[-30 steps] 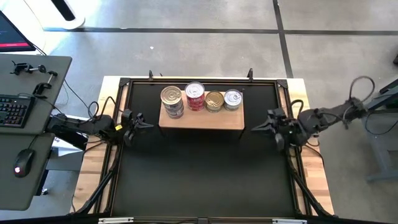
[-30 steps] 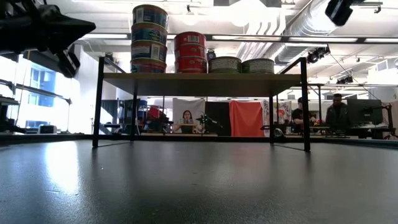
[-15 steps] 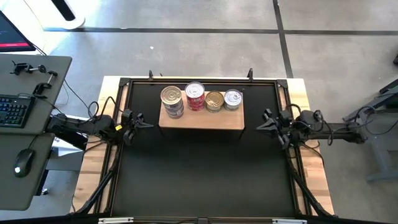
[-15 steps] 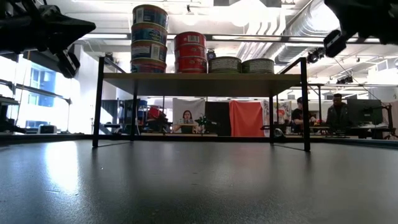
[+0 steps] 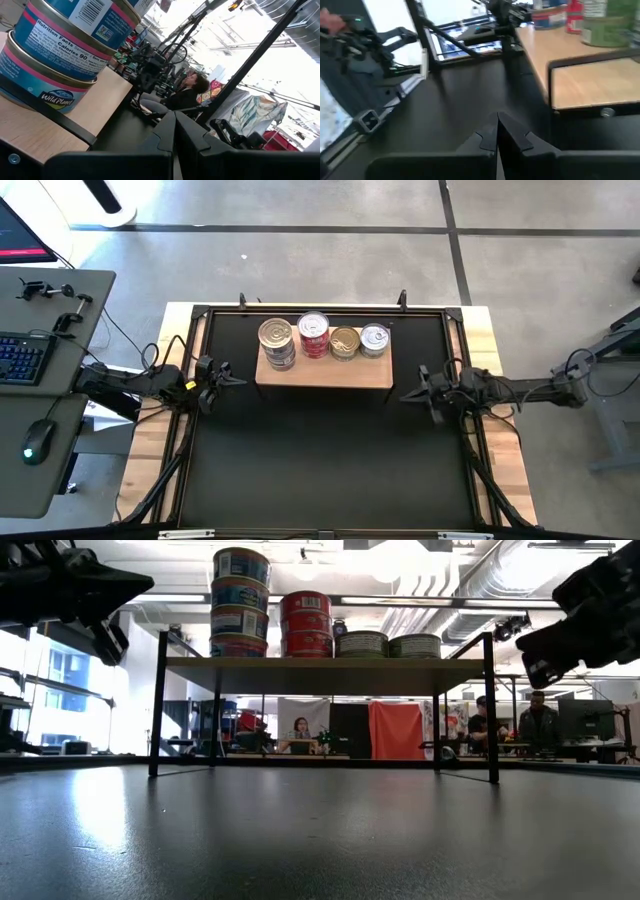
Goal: Stack canned seafood by type on shelf
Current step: Return to Home Position
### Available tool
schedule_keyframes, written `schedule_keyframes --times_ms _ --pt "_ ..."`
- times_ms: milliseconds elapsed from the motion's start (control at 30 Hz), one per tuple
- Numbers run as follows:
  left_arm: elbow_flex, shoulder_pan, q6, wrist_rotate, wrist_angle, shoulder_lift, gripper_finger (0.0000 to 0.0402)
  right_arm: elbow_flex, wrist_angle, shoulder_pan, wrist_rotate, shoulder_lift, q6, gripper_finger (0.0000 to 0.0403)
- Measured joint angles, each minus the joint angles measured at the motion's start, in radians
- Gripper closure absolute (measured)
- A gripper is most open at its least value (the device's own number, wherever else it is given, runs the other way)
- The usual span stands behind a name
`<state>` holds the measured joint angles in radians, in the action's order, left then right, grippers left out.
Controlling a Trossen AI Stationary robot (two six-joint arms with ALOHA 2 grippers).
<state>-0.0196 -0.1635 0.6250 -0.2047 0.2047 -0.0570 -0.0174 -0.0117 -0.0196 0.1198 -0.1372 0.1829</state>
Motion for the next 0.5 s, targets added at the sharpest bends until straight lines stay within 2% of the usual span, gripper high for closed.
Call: schedule_keyframes --times_ms 400,500 --pt "0.0 0.0 0.0 0.0 -0.003 0.0 0.0401 0.0 0.009 0.0 -0.027 -0.013 0.018 0.0403" --pt "0.0 0.0 0.0 0.0 -0.007 0.011 0.0401 0.0 0.011 -0.006 -0.034 0.025 0.018 0.0403"
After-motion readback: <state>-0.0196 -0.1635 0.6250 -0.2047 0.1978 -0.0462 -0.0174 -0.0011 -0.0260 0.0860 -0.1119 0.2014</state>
